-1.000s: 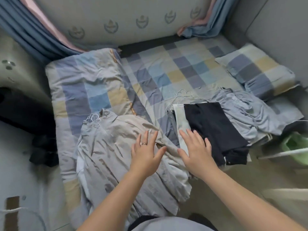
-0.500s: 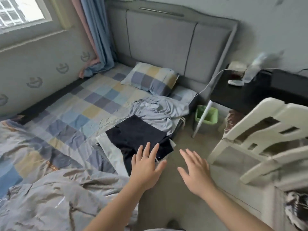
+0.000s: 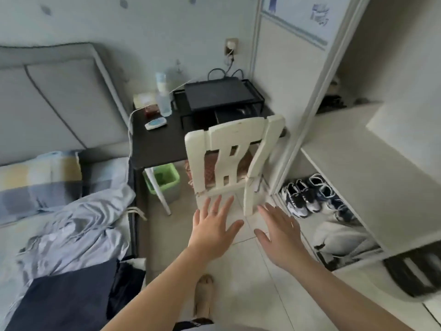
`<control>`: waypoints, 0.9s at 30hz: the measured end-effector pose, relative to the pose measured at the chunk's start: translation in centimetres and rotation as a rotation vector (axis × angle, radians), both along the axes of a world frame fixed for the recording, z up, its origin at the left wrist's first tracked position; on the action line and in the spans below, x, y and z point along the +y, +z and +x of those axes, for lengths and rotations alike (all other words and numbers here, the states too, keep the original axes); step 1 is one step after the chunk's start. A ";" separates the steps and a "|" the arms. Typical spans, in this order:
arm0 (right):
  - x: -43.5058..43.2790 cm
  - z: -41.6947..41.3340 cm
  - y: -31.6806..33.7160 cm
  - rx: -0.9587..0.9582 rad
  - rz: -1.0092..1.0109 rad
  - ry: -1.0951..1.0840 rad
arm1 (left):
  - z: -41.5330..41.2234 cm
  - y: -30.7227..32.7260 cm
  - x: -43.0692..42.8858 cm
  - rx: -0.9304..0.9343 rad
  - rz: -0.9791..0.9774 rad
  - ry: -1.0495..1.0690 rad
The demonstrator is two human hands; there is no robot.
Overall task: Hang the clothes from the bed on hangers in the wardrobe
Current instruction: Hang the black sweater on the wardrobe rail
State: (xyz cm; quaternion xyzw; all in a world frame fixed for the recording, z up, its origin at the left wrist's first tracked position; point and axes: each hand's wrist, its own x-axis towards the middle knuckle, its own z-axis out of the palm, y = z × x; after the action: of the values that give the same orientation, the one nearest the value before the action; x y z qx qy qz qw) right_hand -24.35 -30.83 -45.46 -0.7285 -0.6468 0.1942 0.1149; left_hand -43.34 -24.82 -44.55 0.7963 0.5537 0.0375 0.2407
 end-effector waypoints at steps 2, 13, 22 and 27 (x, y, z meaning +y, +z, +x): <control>1.2 2.5 0.5 -0.027 0.013 -0.118 | 3.2 0.3 3.5 -0.022 0.002 -0.130; 9.5 12.8 13.4 -0.247 0.307 -0.575 | 20.1 12.2 21.2 -0.281 0.240 -0.676; 13.7 21.4 31.5 -0.586 0.612 -0.664 | 34.3 30.1 27.6 -0.643 0.543 -0.849; 12.5 26.4 40.0 -0.788 0.745 -0.657 | 40.8 37.9 27.6 -0.752 0.657 -0.935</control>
State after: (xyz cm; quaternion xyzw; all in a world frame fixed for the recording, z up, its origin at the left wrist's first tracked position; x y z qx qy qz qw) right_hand 2.07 -18.32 -5.49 -0.8171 -0.4073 -0.3720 0.1676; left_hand -2.57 2.83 -6.63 0.9163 -0.0095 0.3698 0.1535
